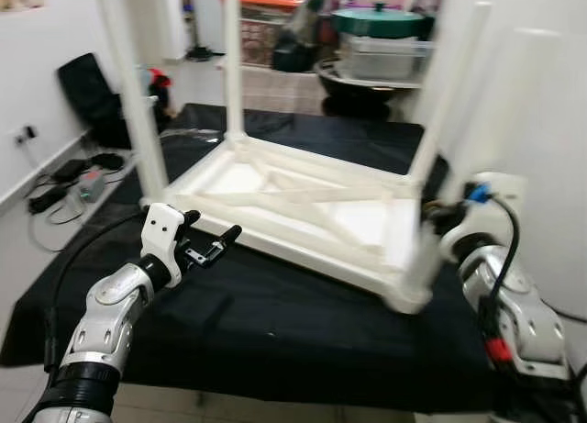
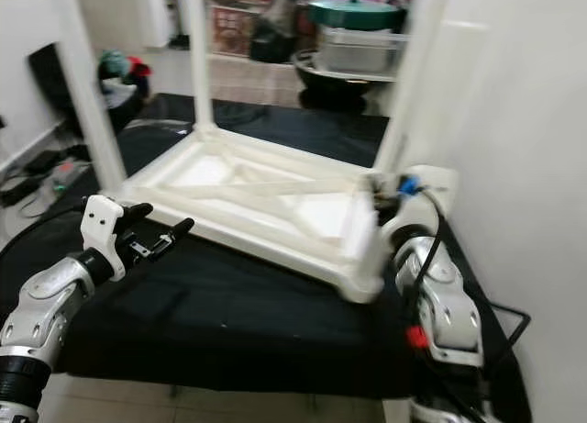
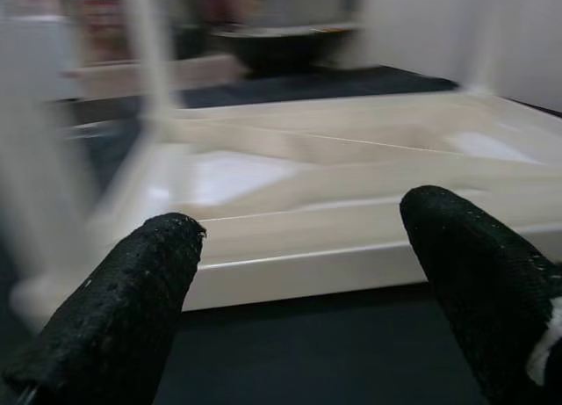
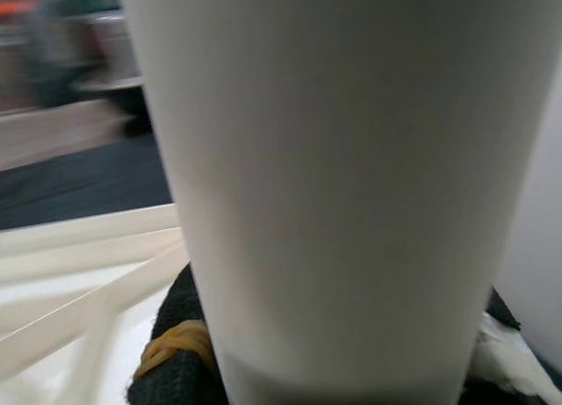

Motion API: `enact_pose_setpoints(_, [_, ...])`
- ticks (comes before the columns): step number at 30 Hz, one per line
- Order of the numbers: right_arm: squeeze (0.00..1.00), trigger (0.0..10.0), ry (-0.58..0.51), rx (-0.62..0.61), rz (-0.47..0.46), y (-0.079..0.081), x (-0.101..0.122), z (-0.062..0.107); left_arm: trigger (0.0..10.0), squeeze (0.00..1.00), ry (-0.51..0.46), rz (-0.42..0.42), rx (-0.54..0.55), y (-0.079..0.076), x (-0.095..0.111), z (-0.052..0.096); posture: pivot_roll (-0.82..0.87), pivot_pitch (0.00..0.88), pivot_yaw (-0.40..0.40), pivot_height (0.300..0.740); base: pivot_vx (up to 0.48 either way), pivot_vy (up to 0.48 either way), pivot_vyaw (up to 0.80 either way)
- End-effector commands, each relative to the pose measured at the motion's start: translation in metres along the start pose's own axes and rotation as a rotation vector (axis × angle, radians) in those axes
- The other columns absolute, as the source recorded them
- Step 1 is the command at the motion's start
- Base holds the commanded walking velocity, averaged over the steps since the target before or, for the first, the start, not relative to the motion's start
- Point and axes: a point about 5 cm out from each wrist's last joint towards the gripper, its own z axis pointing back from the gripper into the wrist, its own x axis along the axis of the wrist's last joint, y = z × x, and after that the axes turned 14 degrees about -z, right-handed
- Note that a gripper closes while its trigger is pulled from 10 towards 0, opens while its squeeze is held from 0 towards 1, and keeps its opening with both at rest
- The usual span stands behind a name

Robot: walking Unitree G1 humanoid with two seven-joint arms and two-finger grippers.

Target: Building children table

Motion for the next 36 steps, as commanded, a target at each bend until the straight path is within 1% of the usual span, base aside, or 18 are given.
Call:
enact_pose_setpoints(1, [0.0,0.0,0.166,-0.181,0.027,-0.028,-0.036,0.009,10.0,0.35,0.001,0.001,-0.017,-0.005,0.0,-0.001,0.07,0.0,-0.088,0.74,0.0,0.0,0.0])
enact_pose_setpoints(4, [0.0,0.0,0.24,0.059,0.013,0.008,-0.045,0.024,10.0,0.35,0.001,0.002,-0.021,-0.005,0.0,-0.002,0.07,0.0,-0.087,0.74,0.0,0.0,0.0])
enact_pose_setpoints(5, [0.0,8.5,0.267,0.277,0.006,0.035,-0.045,0.033,10.0,0.35,0.001,0.002,-0.022,-0.005,0.001,-0.002,0.06,0.0,-0.089,0.74,0.0,0.0,0.0])
enact_pose_setpoints(6, [0.0,8.5,0.283,0.419,0.006,0.051,-0.045,0.04,10.0,0.35,0.001,0.001,-0.022,-0.005,0.001,-0.003,0.06,0.0,-0.089,0.74,0.0,0.0,0.0])
enact_pose_setpoints(7, [0.0,8.5,0.283,0.419,0.006,0.051,-0.045,0.04,10.0,0.35,0.001,0.001,-0.022,-0.005,0.001,-0.003,0.06,0.0,-0.089,0.74,0.0,0.0,0.0])
enact_pose_setpoints(8, [0.0,10.0,0.306,0.541,-0.006,0.064,-0.044,0.047,10.0,0.35,0.0,0.002,-0.022,-0.005,0.001,-0.003,0.06,0.0,-0.089,0.74,0.0,0.0,0.0])
enact_pose_setpoints(9, [0.0,10.0,0.321,0.709,-0.006,0.072,-0.036,0.05,10.0,0.35,-0.002,0.005,-0.023,-0.006,0.001,-0.004,0.06,0.0,-0.09,0.74,0.0,0.0,0.0])
enact_pose_setpoints(12, [0.0,10.0,0.251,0.7,0.022,0.069,-0.023,0.043,10.0,0.35,-0.003,0.007,-0.024,-0.006,0.001,-0.004,0.06,0.0,-0.09,0.74,0.0,0.0,0.0])
enact_pose_setpoints(13, [0.62,10.0,0.231,0.68,0.028,0.067,-0.02,0.041,10.0,0.35,-0.003,0.007,-0.024,-0.006,0.001,-0.004,0.06,0.0,-0.09,0.74,0.0,0.0,0.0])
enact_pose_setpoints(14, [0.62,10.0,0.231,0.68,0.028,0.067,-0.02,0.041,10.0,0.35,-0.003,0.007,-0.024,-0.006,0.001,-0.004,0.06,0.0,-0.09,0.74,0.0,0.0,0.0])
enact_pose_setpoints(15, [1.0,10.0,0.215,0.76,0.013,0.067,-0.01,0.043,10.0,0.35,-0.001,0.008,-0.021,-0.006,0.0,-0.003,0.06,0.0,-0.096,0.74,0.0,0.0,0.0])
enact_pose_setpoints(16, [1.0,10.0,0.194,0.893,-0.004,0.067,0.005,0.046,10.0,0.35,0.001,0.009,-0.019,-0.005,0.0,-0.001,0.06,0.0,-0.098,0.74,0.0,0.0,0.0])
enact_pose_setpoints(20, [1.0,10.0,0.181,1.048,0.015,0.064,0.017,0.051,10.0,0.35,0.002,0.009,-0.017,-0.004,-0.001,0.0,0.07,0.0,-0.099,0.74,0.0,0.0,0.0])
enact_pose_setpoints(21, [0.6,10.0,0.181,1.098,0.025,0.063,0.02,0.053,10.0,0.35,0.003,0.009,-0.017,-0.004,-0.001,0.0,0.07,0.0,-0.099,0.74,0.0,0.0,0.0])
enact_pose_setpoints(27, [0.53,10.0,0.189,1.16,0.064,0.058,0.021,0.051,10.0,0.35,0.004,0.005,-0.018,-0.003,-0.001,0.0,0.07,0.0,-0.096,0.74,0.0,0.0,0.0])
enact_pose_setpoints(28, [0.52,0.0,0.197,1.105,0.061,0.054,0.017,0.043,10.0,0.35,0.002,0.005,-0.02,-0.004,0.0,-0.001,0.07,0.0,-0.094,0.74,0.0,0.0,0.0])
enact_pose_setpoints(29, [0.0,0.0,0.195,1.095,0.062,0.052,0.015,0.041,10.0,0.35,0.001,0.004,-0.021,-0.004,0.0,-0.001,0.07,0.0,-0.094,0.74,0.0,0.0,0.0])
enact_pose_setpoints(36, [0.0,0.0,0.209,0.901,0.064,0.042,0.004,0.025,10.0,0.35,0.001,0.002,-0.025,-0.004,0.0,-0.002,0.07,0.0,-0.084,0.74,0.0,0.0,0.0])
